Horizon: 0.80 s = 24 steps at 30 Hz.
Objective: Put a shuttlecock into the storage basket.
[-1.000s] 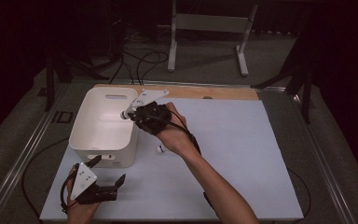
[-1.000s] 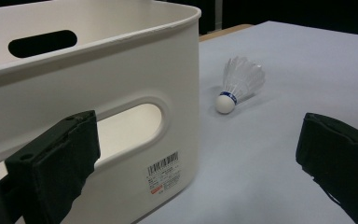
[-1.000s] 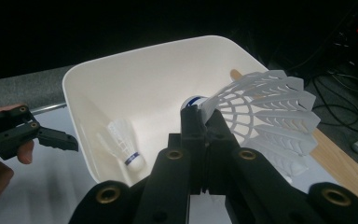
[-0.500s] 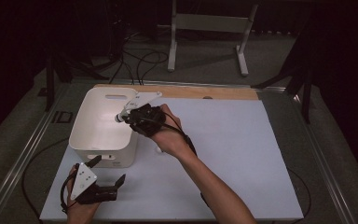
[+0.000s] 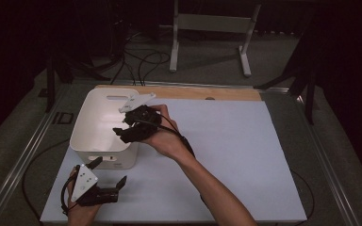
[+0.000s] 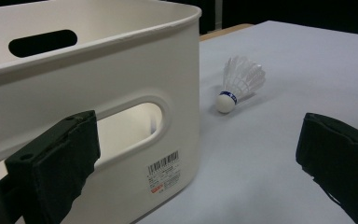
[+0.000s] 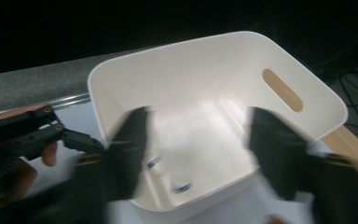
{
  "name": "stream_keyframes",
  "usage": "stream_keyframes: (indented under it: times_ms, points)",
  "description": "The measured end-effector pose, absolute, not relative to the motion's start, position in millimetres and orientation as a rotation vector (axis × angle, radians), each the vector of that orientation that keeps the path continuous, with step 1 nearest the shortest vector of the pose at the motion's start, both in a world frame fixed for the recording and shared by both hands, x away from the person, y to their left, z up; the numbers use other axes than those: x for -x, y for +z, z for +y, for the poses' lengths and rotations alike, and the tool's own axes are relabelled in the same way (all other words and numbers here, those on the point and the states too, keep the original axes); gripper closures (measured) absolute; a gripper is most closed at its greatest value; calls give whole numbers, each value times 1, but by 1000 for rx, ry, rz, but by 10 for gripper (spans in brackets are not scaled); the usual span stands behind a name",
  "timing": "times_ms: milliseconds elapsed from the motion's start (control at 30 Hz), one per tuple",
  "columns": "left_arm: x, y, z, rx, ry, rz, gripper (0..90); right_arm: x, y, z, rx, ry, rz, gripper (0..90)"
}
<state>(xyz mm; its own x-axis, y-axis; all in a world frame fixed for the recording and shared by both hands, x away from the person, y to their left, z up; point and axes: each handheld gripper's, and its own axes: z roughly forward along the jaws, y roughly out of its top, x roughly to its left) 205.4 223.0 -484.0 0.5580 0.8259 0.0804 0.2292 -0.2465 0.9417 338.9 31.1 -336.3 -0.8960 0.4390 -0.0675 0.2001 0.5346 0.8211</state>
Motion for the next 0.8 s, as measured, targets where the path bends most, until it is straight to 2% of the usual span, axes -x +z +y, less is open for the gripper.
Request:
stream_keyframes:
  times_ms: [100,133,333,800]
  points:
    - [-205,-484,223,-1771,732,874,3,-341,-337,27,-558,1296,2509,274]
    - [-206,-484,223,-1772,732,873,3,-342,-337,25,-578,1294,2505,237]
    - [-206,-484,222,-1772,733,874,3,-344,-340,18,-622,1294,2490,145]
    - [-205,-484,223,-1770,733,875,3,-346,-340,4,-646,1351,2451,94]
